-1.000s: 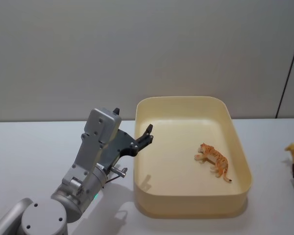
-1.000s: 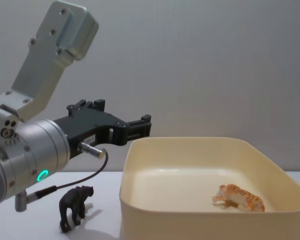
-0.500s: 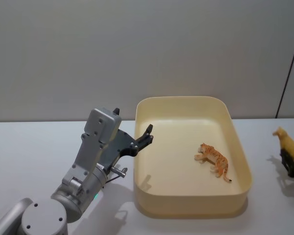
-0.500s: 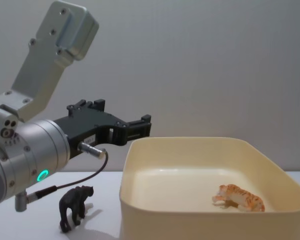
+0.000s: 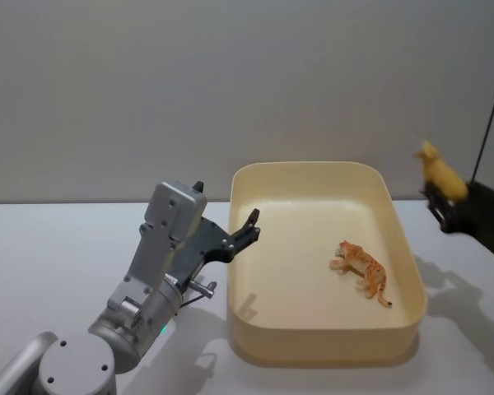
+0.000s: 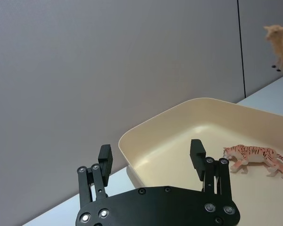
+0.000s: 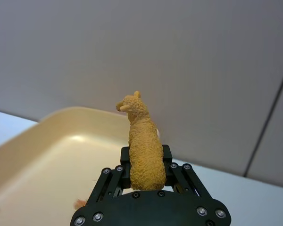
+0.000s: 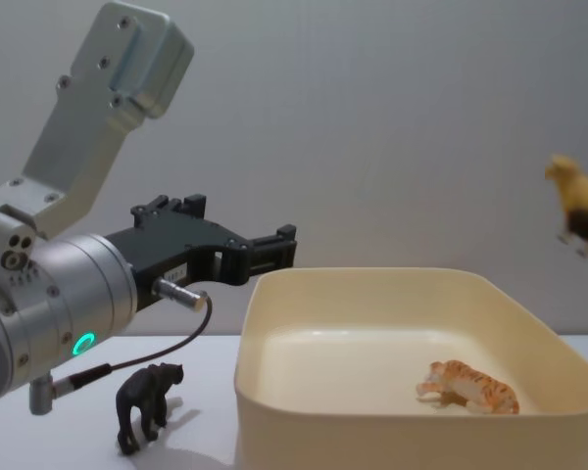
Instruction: Pick up the toy alternately with two hands and place it into the central storage box.
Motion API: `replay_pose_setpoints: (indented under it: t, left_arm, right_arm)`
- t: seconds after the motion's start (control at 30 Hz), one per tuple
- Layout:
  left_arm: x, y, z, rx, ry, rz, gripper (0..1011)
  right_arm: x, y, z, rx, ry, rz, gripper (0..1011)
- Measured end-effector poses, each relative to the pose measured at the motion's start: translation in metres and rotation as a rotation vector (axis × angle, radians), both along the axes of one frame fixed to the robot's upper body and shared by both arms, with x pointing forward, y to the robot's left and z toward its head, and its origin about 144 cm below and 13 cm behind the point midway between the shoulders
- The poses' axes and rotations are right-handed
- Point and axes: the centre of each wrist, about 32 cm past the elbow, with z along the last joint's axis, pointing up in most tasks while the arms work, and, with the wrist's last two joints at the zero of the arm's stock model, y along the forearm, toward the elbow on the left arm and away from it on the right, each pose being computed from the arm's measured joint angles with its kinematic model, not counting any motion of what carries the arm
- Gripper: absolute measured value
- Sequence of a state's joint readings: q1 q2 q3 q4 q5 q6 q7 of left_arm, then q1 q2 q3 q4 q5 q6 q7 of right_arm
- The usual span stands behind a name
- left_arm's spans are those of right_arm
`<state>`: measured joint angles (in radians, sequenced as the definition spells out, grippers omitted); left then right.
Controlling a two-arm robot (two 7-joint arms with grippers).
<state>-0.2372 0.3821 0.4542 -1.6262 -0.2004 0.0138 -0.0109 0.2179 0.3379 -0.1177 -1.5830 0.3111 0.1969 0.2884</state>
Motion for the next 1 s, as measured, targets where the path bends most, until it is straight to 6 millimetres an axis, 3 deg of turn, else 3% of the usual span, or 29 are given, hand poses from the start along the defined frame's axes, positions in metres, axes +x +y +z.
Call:
replay_pose_setpoints:
  t: [0.4, 0.63, 1.0]
  left_arm:
    - [0.000, 0.000, 0.000, 0.000, 0.000, 0.000, 1001]
    - [0.000, 0.000, 0.000, 0.000, 0.000, 0.000, 1001]
    - [0.000, 0.000, 0.000, 0.000, 0.000, 0.000, 1001]
  right_arm:
    - [0.029, 0.034, 0.025, 0.042, 0.028, 0.121, 350]
    - [0.043, 0.053, 0.029, 0.032, 0.083, 0.174, 577]
    - [0.051, 0.061, 0.032, 0.025, 0.108, 0.198, 900]
